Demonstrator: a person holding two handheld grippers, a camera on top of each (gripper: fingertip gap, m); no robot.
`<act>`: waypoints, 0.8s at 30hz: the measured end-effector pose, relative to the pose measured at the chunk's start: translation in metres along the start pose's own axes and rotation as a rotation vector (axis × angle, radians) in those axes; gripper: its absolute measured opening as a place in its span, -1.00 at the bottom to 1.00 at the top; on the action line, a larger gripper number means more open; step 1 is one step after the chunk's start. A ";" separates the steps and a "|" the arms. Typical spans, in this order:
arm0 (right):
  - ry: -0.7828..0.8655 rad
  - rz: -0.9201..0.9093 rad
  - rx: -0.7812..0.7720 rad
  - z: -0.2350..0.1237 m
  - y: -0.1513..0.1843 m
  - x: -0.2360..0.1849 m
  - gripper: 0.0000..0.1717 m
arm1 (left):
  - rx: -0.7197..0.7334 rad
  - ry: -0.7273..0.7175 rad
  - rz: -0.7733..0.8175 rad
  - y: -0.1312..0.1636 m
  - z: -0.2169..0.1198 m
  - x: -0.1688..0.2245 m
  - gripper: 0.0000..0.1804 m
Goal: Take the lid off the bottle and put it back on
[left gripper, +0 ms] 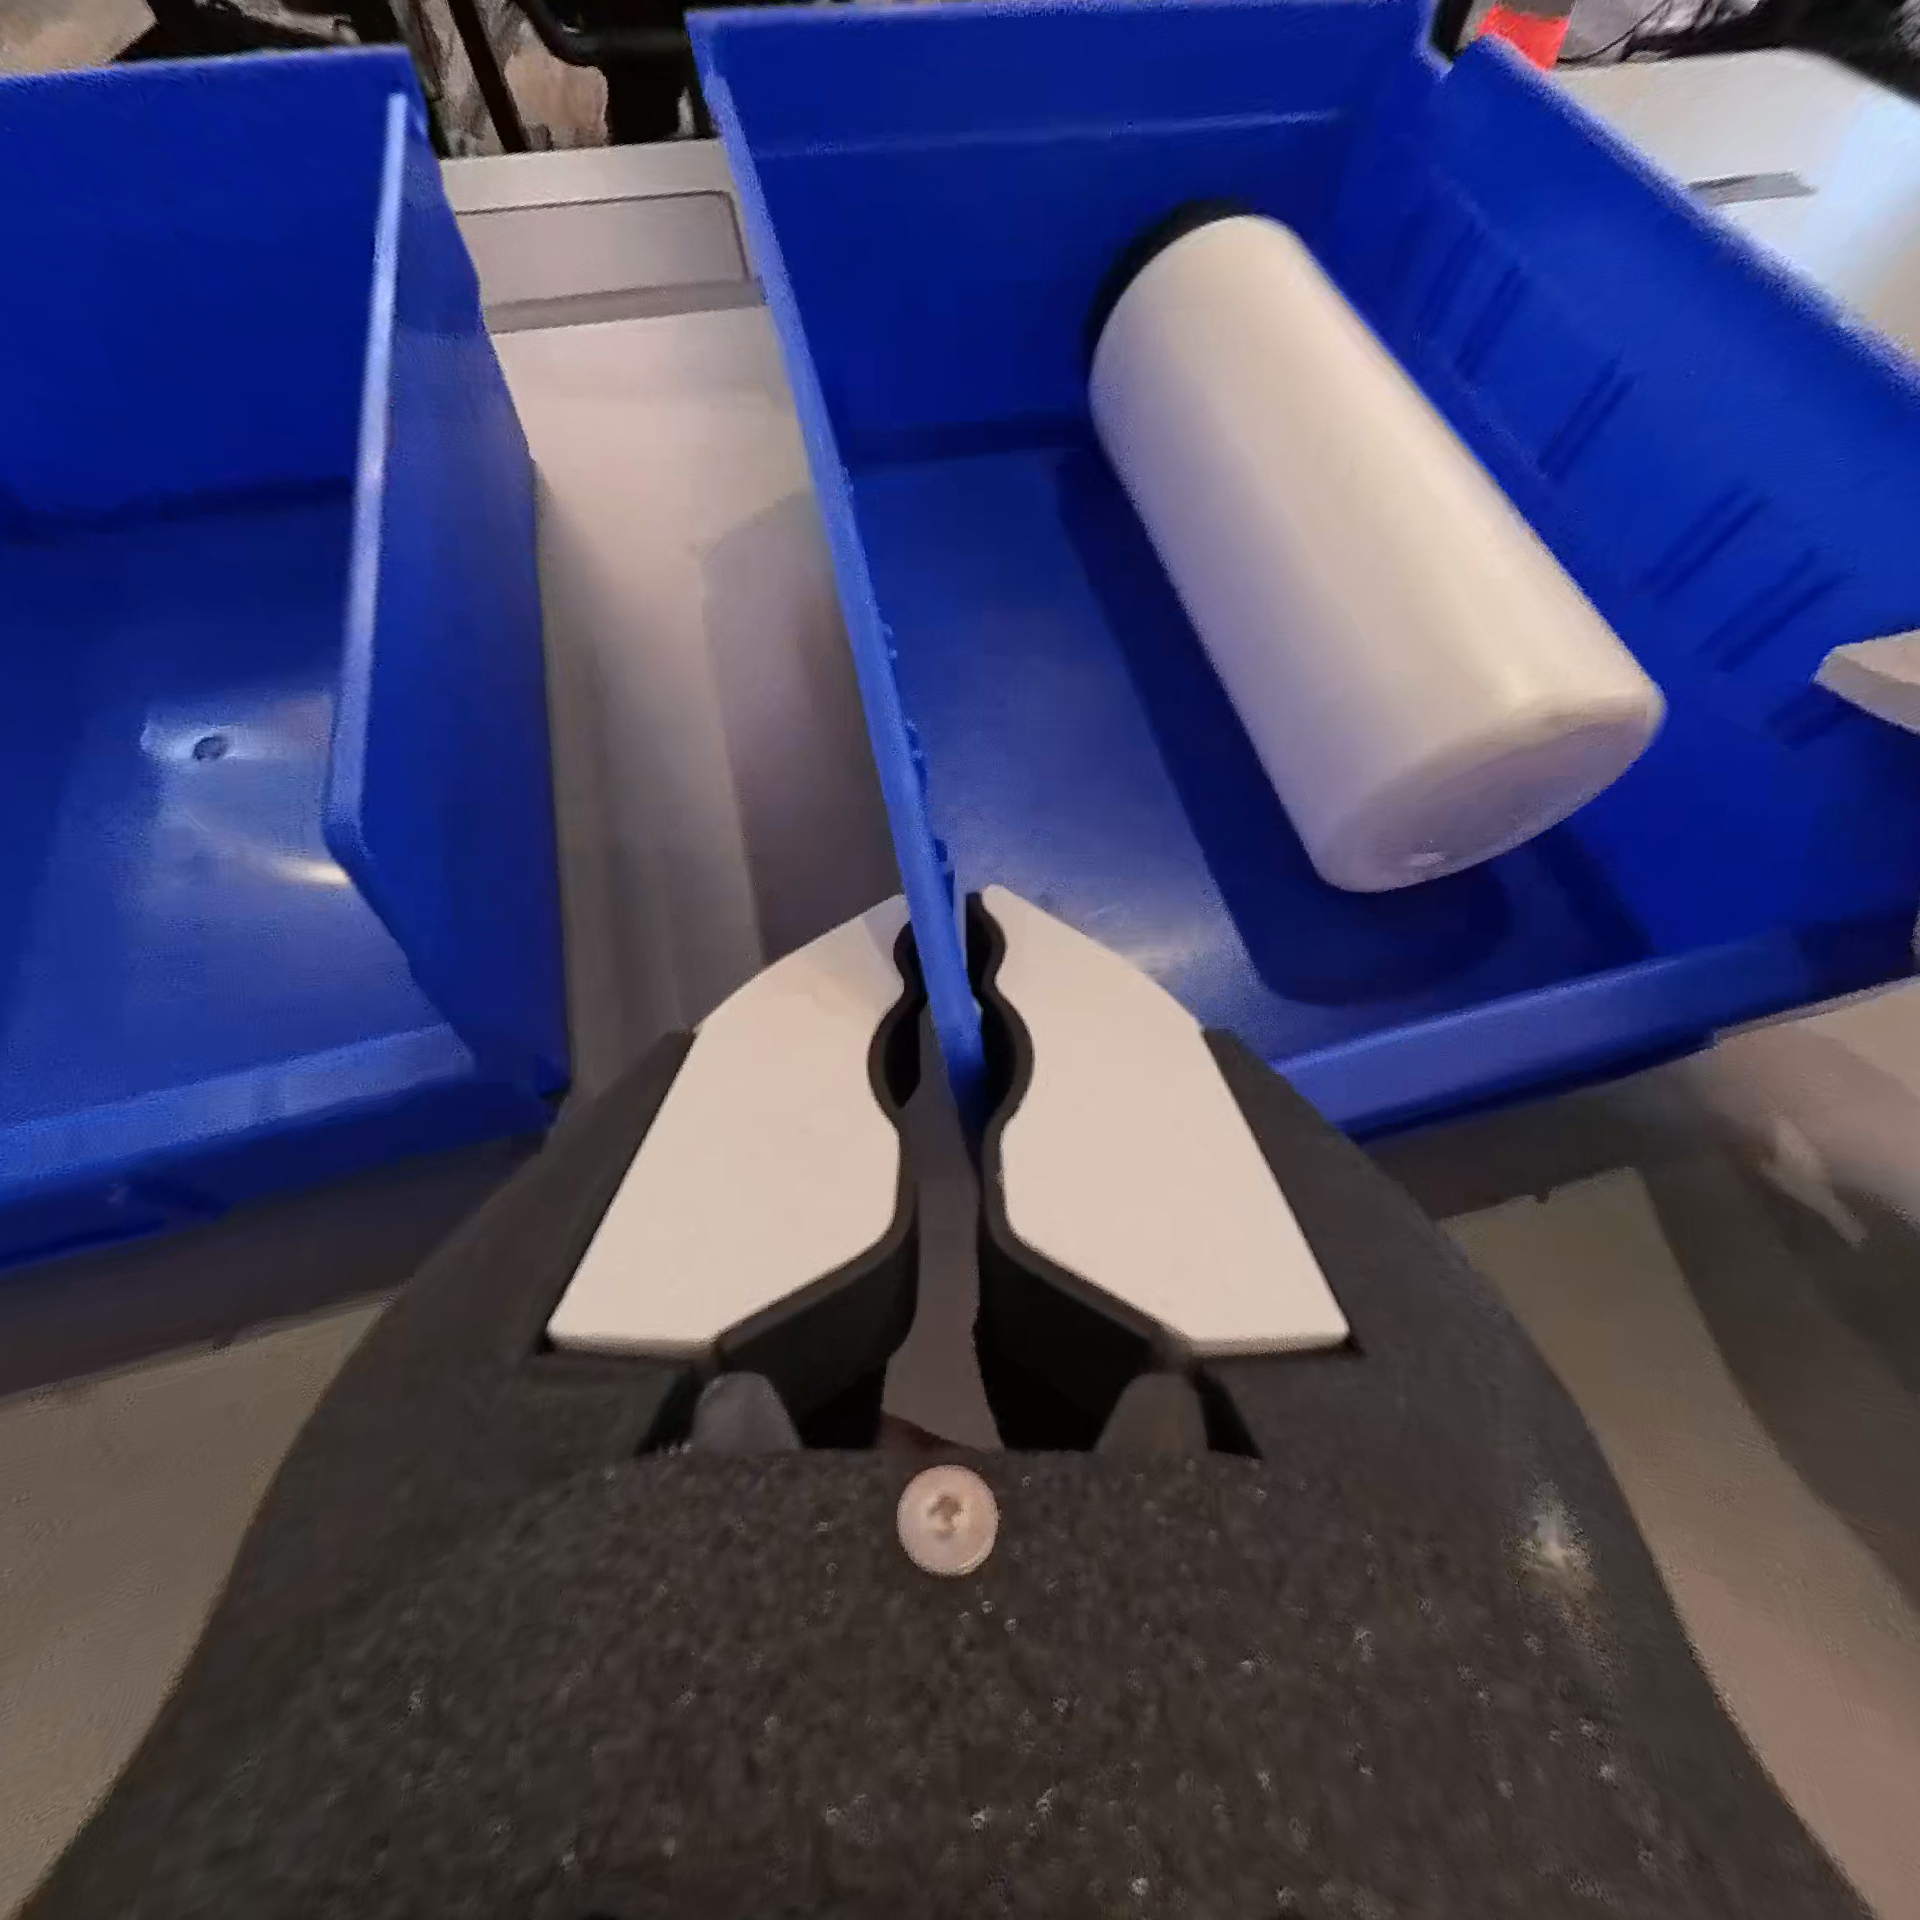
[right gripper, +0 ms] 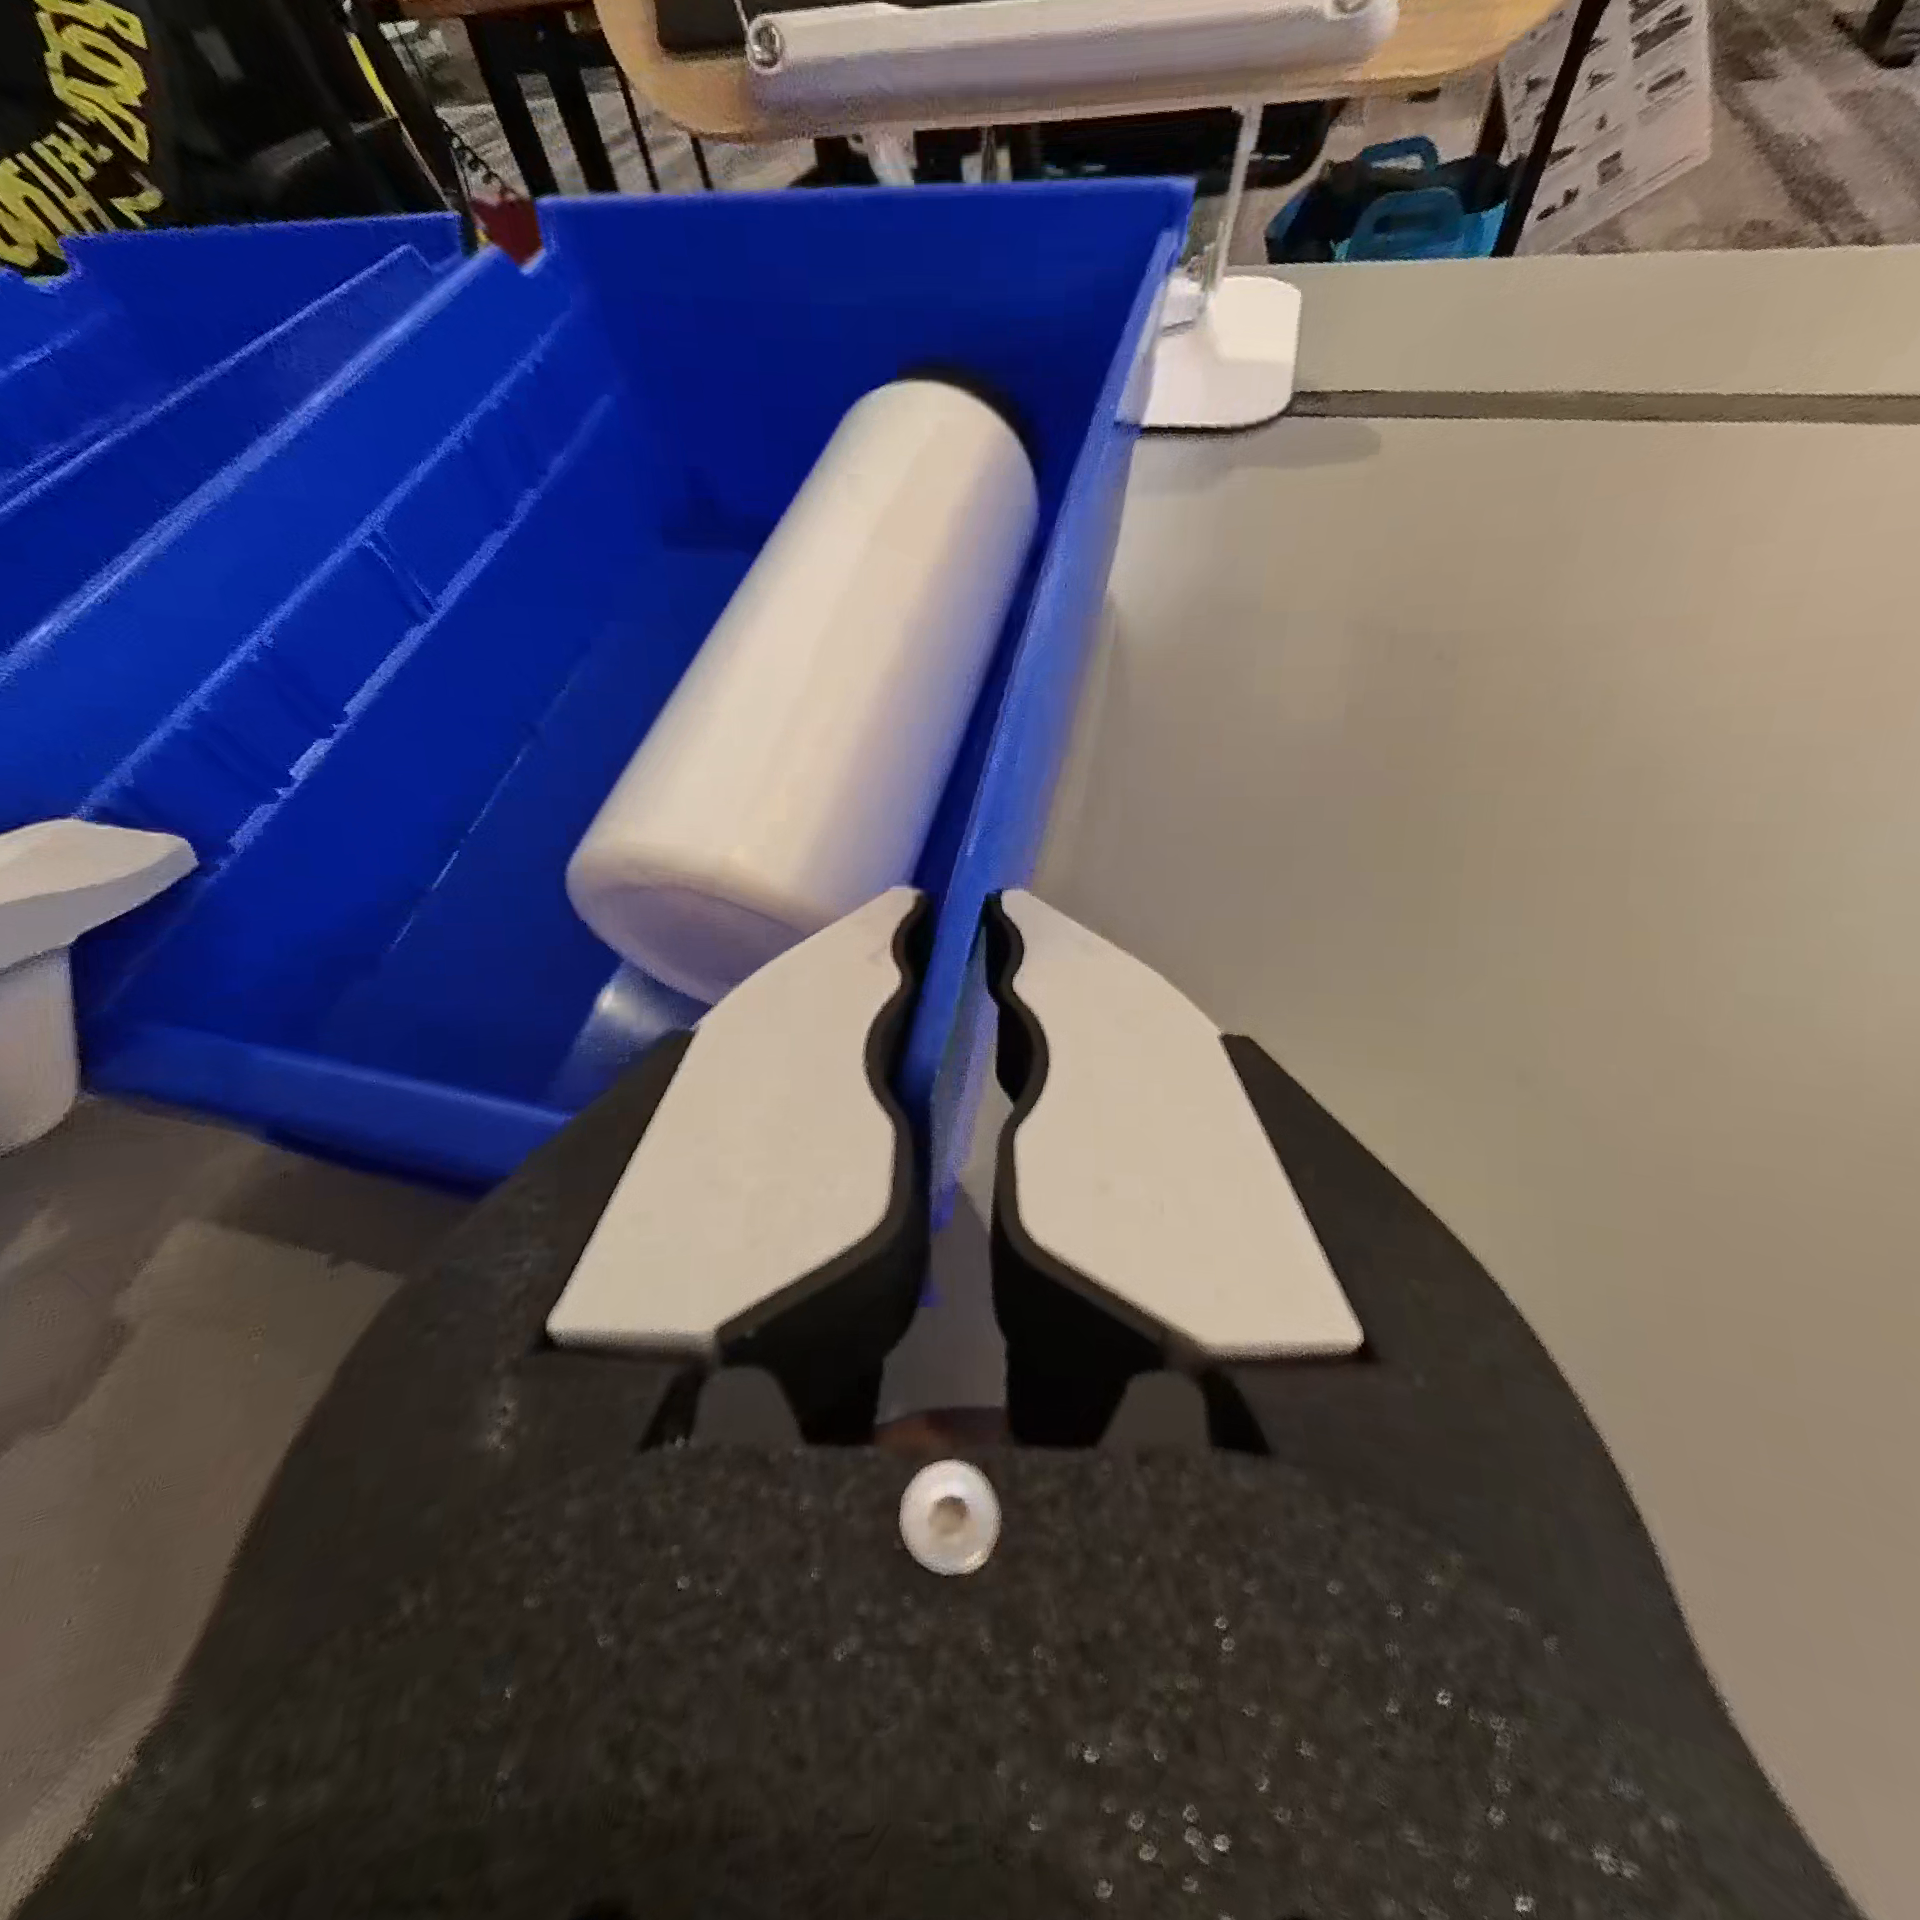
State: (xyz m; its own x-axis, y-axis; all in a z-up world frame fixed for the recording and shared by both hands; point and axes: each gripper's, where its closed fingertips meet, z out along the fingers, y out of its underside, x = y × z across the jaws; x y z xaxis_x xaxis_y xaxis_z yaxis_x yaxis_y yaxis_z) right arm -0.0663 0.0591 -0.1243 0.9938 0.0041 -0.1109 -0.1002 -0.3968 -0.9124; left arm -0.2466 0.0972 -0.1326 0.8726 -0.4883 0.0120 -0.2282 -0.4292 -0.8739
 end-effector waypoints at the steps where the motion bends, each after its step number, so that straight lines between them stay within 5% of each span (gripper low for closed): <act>1: -0.009 0.007 -0.004 0.003 -0.001 -0.001 -0.89 | 0.003 0.016 0.002 -0.001 0.001 -0.002 -0.93; 4: -0.097 0.043 0.000 0.007 -0.003 -0.007 -0.82 | 0.027 0.088 -0.035 -0.003 0.003 -0.004 -0.87; 7: -0.207 0.038 -0.019 -0.006 0.003 -0.015 -0.61 | 0.064 0.220 -0.107 -0.008 -0.014 0.003 -0.36; 11: -0.316 -0.047 0.075 -0.049 0.015 -0.023 -0.44 | 0.166 0.240 -0.124 -0.030 -0.054 -0.031 -0.14; 18: -0.408 -0.222 0.214 -0.086 0.018 -0.049 -0.40 | -0.006 -0.316 -0.053 -0.012 -0.070 -0.234 -0.14; 21: -0.423 -0.299 0.216 -0.089 0.023 -0.059 -0.40 | -0.097 -0.336 -0.123 0.006 -0.049 -0.278 -0.05; 24: -0.441 -0.323 0.205 -0.089 0.028 -0.068 -0.41 | -0.058 -0.276 -0.234 0.003 -0.030 -0.293 -0.30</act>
State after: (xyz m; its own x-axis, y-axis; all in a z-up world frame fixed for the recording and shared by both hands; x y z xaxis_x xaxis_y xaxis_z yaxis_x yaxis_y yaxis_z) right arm -0.1327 -0.0343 -0.1066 0.8662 0.4946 0.0717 0.1535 -0.1267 -0.9800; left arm -0.5158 0.2164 -0.1243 0.9860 -0.1514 0.0694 -0.0260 -0.5514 -0.8338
